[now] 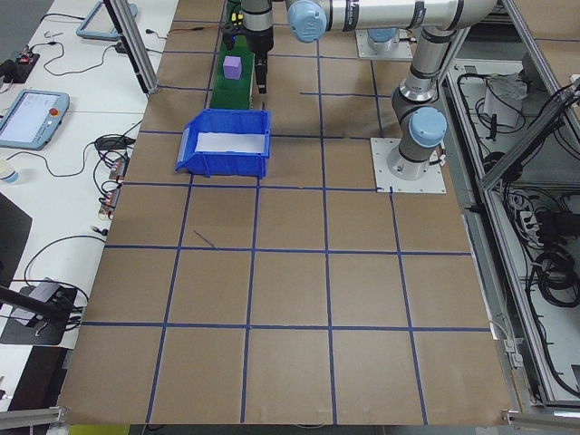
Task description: Move block left to right into plate
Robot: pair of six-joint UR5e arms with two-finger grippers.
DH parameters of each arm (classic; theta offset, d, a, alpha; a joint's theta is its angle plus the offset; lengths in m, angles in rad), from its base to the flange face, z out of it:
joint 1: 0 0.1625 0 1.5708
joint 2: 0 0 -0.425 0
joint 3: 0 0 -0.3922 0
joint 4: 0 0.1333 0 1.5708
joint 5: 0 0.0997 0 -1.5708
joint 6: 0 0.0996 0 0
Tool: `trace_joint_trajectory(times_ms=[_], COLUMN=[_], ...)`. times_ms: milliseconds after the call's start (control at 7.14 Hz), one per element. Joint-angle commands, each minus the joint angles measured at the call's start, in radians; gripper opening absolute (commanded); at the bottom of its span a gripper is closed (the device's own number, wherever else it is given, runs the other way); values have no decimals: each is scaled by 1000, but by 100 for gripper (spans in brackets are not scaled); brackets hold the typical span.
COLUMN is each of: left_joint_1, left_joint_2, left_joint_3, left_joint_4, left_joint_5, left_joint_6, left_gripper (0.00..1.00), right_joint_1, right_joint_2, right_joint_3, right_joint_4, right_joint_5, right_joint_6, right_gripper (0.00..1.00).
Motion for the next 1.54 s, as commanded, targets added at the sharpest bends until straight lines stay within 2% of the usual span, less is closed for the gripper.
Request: trace_joint_trajectory(times_ms=[0,280,1120,1260,1400], left_joint_1=[-2,-4,-4,-4,-4], left_joint_2=[4,4,4,5,4], left_joint_3=[-23,-24,-24,-24,-24], left_joint_4=[1,2,2,1,2], left_joint_5=[1,-1,-1,-1,-1], left_joint_6=[-3,0,0,0,0], left_gripper=[100,100,100,100,100], right_joint_1=[0,0,1,1,1], right_joint_2=[8,35,52,61,63], right_joint_3=[2,2,8,8,10], right_joint_4=[-11,-56,-76,-77,-77], right_joint_5=[41,43,43,40,28], right_joint_6=[-6,-5,0,-5,-8], right_gripper=[100,100,99,95,83])
